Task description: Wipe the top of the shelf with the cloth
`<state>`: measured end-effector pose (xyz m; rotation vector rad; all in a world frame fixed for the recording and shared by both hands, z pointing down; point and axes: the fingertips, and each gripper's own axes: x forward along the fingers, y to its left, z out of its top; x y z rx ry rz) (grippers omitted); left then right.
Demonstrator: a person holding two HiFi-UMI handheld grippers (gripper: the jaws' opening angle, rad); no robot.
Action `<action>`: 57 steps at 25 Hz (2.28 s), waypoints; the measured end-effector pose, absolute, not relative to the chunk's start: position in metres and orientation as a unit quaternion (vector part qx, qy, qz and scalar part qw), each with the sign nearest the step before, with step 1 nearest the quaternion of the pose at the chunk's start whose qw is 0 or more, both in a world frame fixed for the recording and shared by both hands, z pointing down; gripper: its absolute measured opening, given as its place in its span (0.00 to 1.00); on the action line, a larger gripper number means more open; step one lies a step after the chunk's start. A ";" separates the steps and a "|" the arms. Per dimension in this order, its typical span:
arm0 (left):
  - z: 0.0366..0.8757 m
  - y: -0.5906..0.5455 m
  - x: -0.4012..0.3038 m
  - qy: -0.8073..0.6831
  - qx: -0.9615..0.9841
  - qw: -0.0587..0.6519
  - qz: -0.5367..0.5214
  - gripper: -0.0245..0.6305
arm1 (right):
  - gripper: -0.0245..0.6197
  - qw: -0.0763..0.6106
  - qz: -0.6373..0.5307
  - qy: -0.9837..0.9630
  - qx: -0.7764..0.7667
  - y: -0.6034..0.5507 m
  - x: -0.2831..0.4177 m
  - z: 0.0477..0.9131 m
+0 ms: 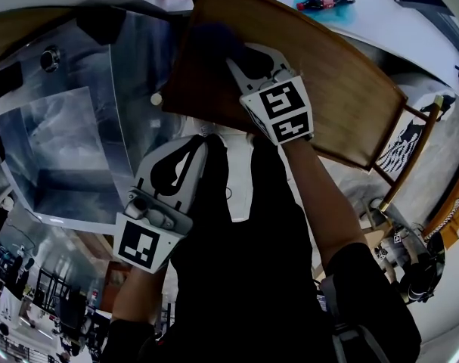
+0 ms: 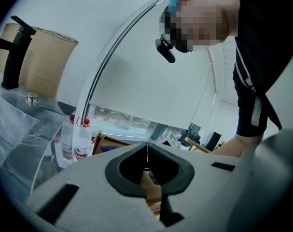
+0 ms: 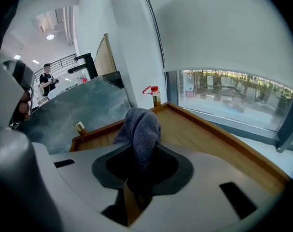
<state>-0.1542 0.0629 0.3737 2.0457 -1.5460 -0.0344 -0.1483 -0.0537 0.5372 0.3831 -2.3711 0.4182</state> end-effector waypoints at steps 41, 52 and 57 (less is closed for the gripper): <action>0.372 0.025 0.004 -0.488 0.826 0.280 0.024 0.07 | 0.18 0.341 0.206 -0.880 0.257 -0.084 0.059 0.539; 0.372 0.017 0.040 -0.461 0.842 0.277 0.037 0.07 | 0.18 0.344 0.213 -0.868 0.288 -0.085 0.114 0.540; 0.372 0.013 0.055 -0.449 0.849 0.275 0.041 0.07 | 0.18 0.342 0.220 -0.860 0.308 -0.088 0.140 0.540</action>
